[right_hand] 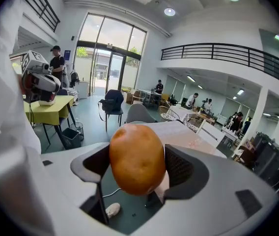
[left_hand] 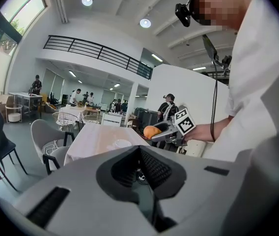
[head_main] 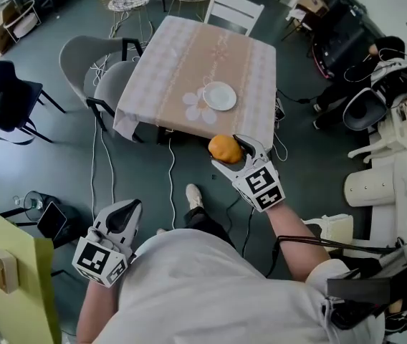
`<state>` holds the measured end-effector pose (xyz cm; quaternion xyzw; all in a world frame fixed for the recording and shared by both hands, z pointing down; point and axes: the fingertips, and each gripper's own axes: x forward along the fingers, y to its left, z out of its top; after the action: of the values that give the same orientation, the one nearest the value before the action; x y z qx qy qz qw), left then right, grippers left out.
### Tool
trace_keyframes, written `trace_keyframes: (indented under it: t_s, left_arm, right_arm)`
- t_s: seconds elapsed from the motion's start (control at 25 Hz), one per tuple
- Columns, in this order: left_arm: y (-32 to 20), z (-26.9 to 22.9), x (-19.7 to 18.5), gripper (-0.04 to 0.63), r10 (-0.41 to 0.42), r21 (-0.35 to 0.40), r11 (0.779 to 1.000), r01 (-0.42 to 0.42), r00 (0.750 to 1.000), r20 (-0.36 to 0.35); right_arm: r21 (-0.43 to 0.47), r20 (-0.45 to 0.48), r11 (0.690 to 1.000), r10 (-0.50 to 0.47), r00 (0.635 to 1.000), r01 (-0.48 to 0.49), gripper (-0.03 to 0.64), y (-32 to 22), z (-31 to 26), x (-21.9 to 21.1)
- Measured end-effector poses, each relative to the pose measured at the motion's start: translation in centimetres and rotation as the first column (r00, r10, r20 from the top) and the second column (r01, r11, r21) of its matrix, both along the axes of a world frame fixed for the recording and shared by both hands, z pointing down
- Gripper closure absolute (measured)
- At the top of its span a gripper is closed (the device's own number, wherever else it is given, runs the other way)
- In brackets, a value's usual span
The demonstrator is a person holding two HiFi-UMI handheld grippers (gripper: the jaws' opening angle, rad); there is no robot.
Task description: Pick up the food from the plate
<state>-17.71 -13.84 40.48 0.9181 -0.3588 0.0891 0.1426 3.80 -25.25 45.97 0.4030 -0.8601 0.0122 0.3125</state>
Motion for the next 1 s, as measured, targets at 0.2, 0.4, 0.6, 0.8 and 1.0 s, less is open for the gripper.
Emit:
trace_keyframes:
  t_s: [0.2, 0.4, 0.6, 0.8, 1.0]
  left_arm:
    - [2.8, 0.3, -0.4, 0.586, 0.030, 0.003, 1.000, -0.030, 1.000, -0.007]
    - [5.2, 0.9, -1.1, 0.586, 0.045, -0.022, 0.999, -0.046, 0.999, -0.016]
    - [6.7, 1.1, -1.7, 0.586, 0.048, -0.030, 0.998, -0.049, 0.999, -0.025]
    - [7.6, 1.6, -1.8, 0.586, 0.061, -0.036, 0.997, -0.061, 0.998, -0.027]
    - [7.6, 1.9, -1.7, 0.586, 0.062, -0.050, 0.997, -0.064, 0.997, -0.034]
  right_arm:
    - [0.031, 0.028, 0.999, -0.015, 1.000, 0.015, 0.262, 4.8, -2.4, -2.4]
    - [0.034, 0.048, 0.999, -0.033, 0.998, 0.032, 0.262, 8.5, -3.5, -4.6]
    - [0.039, 0.063, 0.998, -0.054, 0.997, 0.052, 0.262, 11.0, -4.3, -6.3]
    - [0.043, 0.070, 0.997, -0.069, 0.995, 0.066, 0.262, 12.3, -4.2, -7.3]
    - [0.040, 0.077, 0.997, -0.075, 0.994, 0.072, 0.262, 12.7, -4.1, -7.8]
